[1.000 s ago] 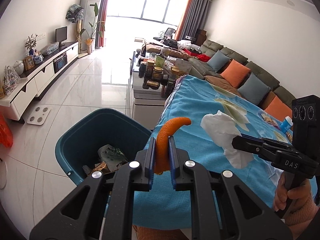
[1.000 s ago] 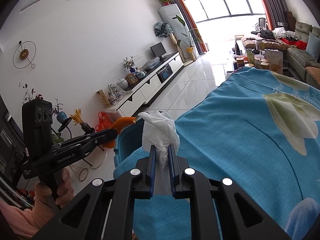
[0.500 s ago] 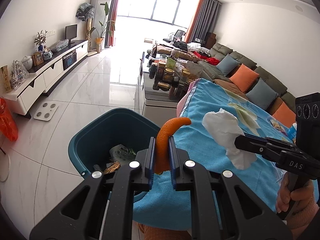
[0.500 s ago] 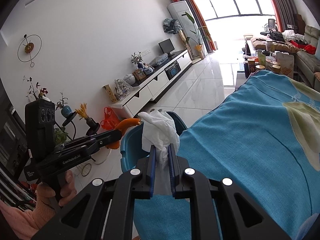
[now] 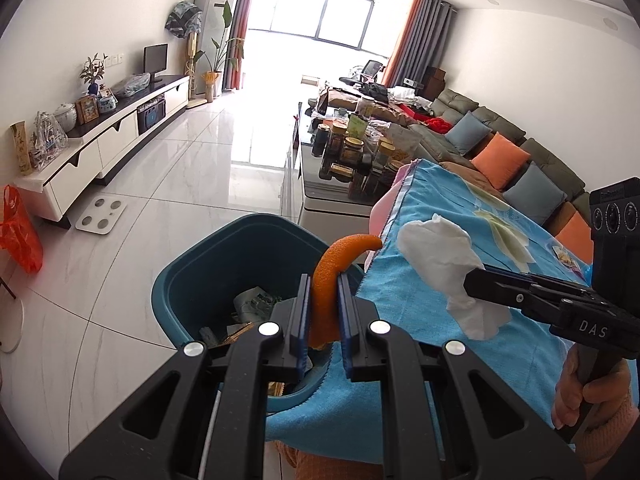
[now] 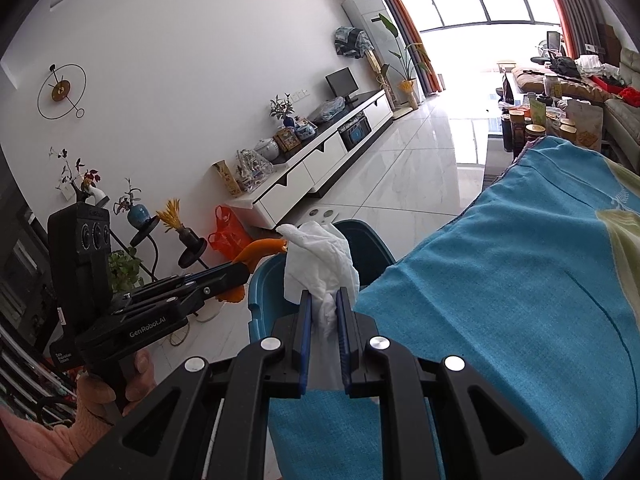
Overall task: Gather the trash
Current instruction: 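Carry the orange peel and white tissue over the teal bin, then open both tools to drop the peel and tissue into the bin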
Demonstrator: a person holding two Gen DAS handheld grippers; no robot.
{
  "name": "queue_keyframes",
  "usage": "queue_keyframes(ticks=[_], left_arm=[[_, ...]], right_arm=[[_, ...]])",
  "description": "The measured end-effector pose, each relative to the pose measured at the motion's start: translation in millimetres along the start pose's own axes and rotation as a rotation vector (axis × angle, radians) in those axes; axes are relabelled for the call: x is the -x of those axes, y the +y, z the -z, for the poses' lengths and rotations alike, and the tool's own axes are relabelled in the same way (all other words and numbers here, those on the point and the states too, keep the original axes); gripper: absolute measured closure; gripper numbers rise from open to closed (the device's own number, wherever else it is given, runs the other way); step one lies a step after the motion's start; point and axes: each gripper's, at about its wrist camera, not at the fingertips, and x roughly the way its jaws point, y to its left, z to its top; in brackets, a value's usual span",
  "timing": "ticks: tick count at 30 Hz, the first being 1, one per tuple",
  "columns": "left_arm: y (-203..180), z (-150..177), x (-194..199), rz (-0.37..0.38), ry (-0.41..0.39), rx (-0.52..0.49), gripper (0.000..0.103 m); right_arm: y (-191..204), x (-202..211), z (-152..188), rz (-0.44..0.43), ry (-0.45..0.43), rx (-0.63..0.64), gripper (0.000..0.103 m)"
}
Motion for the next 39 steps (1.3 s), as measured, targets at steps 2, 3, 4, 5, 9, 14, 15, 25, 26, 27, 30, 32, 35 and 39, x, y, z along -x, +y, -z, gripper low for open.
queue_keyframes(ticks=[2, 3, 4, 5, 9, 14, 15, 25, 26, 27, 30, 32, 35, 39], left_arm=[[2.5, -0.4, -1.0, -0.007, 0.001, 0.006, 0.090], [4.2, -0.4, -1.7, -0.010, 0.002, 0.010, 0.090], [5.5, -0.6, -2.4, -0.014, 0.002, 0.012, 0.090], [6.3, -0.9, -3.1, -0.018, 0.002, 0.014, 0.090], [9.8, -1.2, -6.0, -0.031, 0.001, 0.023, 0.090], [12.0, -1.1, -9.5, -0.046, 0.001, 0.031, 0.090], [12.9, -1.2, -10.3, -0.048, 0.001, 0.033, 0.090], [13.6, 0.1, -19.6, -0.069, 0.009, 0.049, 0.090], [14.6, -0.1, -21.0, -0.072, 0.010, 0.051, 0.090], [15.2, 0.8, -21.4, -0.075, 0.010, 0.052, 0.090], [17.0, 1.4, -24.9, -0.080, 0.013, 0.056, 0.090], [17.5, 2.3, -26.7, -0.083, 0.014, 0.059, 0.090], [20.1, 2.7, -29.5, -0.090, 0.018, 0.064, 0.090], [21.5, 2.0, -35.4, -0.097, 0.024, 0.069, 0.090]], right_arm=[[0.8, -4.0, -1.9, -0.006, 0.005, -0.004, 0.092], [-0.1, -7.1, -4.4, -0.008, 0.008, -0.005, 0.092], [0.3, -9.1, -5.0, -0.010, 0.011, -0.007, 0.092], [0.3, -10.8, -5.8, -0.012, 0.013, -0.007, 0.092], [1.4, -17.4, -9.8, -0.015, 0.019, -0.006, 0.092], [3.6, -24.9, -10.7, -0.019, 0.029, -0.001, 0.092], [4.0, -26.4, -11.1, -0.019, 0.031, -0.001, 0.092], [2.3, -41.1, -15.9, -0.027, 0.052, -0.009, 0.092], [2.5, -43.3, -16.6, -0.029, 0.056, -0.011, 0.092], [2.5, -45.2, -16.7, -0.030, 0.060, -0.011, 0.092], [2.5, -50.8, -19.1, -0.029, 0.070, -0.011, 0.092], [3.2, -54.8, -20.2, -0.028, 0.077, -0.011, 0.092], [4.7, -60.8, -21.1, -0.026, 0.087, -0.011, 0.091], [5.2, -68.3, -23.1, -0.022, 0.098, -0.015, 0.091]])
